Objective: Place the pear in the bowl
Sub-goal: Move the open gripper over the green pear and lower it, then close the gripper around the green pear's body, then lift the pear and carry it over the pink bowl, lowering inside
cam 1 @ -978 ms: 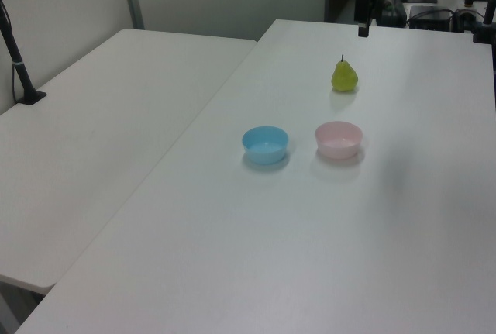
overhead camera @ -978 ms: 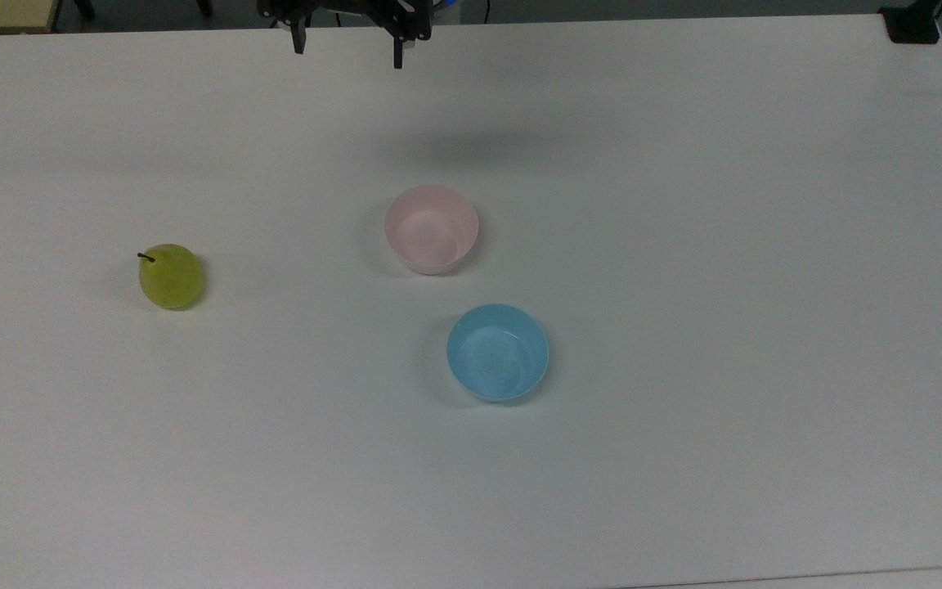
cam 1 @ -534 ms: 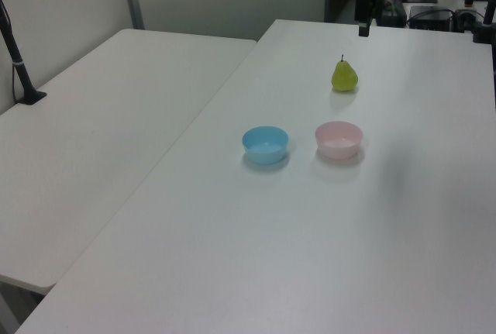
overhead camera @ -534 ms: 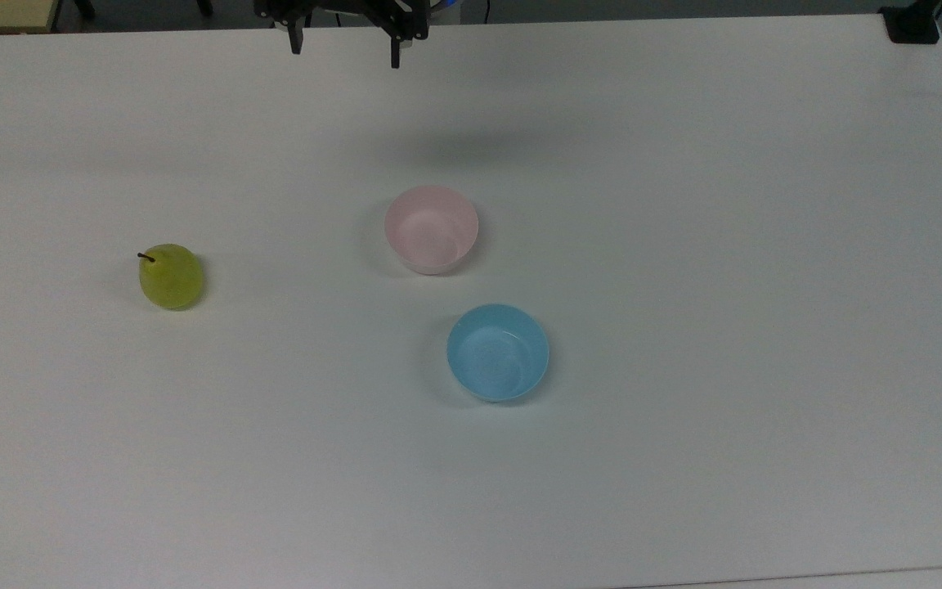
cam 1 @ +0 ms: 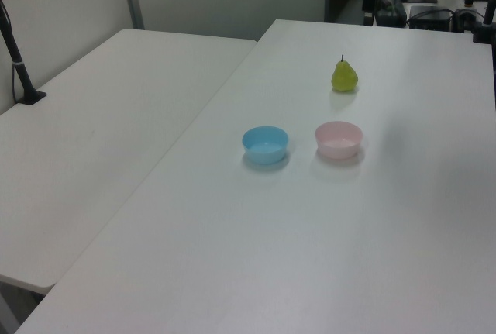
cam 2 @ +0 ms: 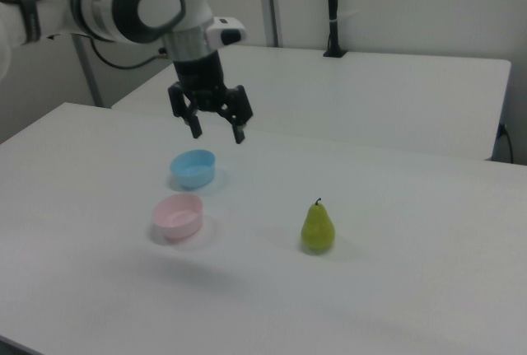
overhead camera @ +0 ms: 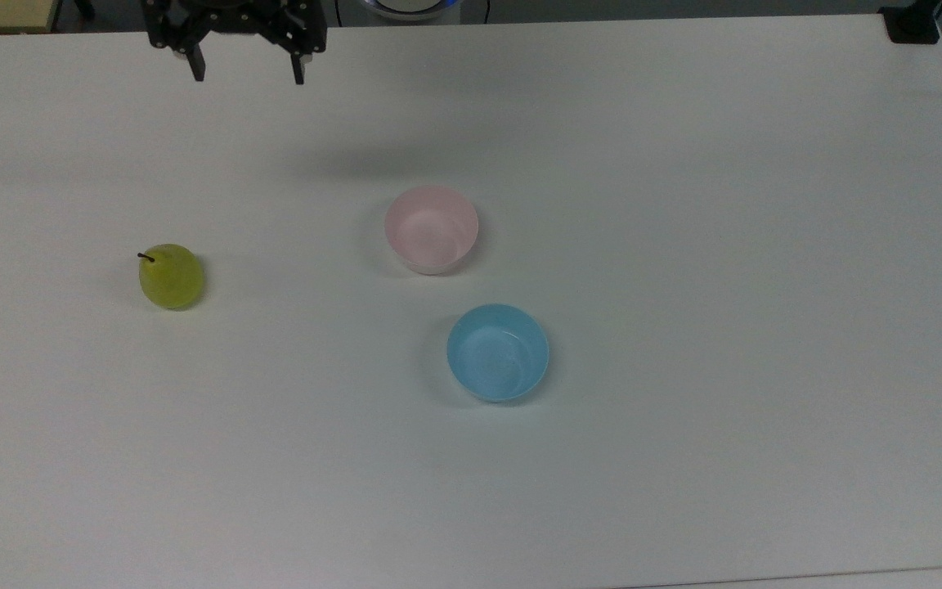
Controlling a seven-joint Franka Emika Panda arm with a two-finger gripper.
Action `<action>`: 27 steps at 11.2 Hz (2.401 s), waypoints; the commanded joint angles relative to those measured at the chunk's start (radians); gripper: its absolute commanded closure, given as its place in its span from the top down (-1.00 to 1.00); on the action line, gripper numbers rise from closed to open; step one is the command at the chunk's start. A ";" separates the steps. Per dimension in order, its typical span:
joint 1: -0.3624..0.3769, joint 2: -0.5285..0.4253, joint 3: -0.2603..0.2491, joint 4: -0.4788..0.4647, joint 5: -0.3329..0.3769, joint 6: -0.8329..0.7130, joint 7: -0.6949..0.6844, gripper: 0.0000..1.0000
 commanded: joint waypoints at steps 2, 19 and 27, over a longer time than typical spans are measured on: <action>-0.008 0.140 -0.106 0.006 0.022 0.180 -0.185 1.00; -0.076 0.422 -0.108 0.003 0.005 0.531 -0.216 -0.23; 0.093 0.175 -0.094 -0.086 0.005 0.233 -0.102 -0.23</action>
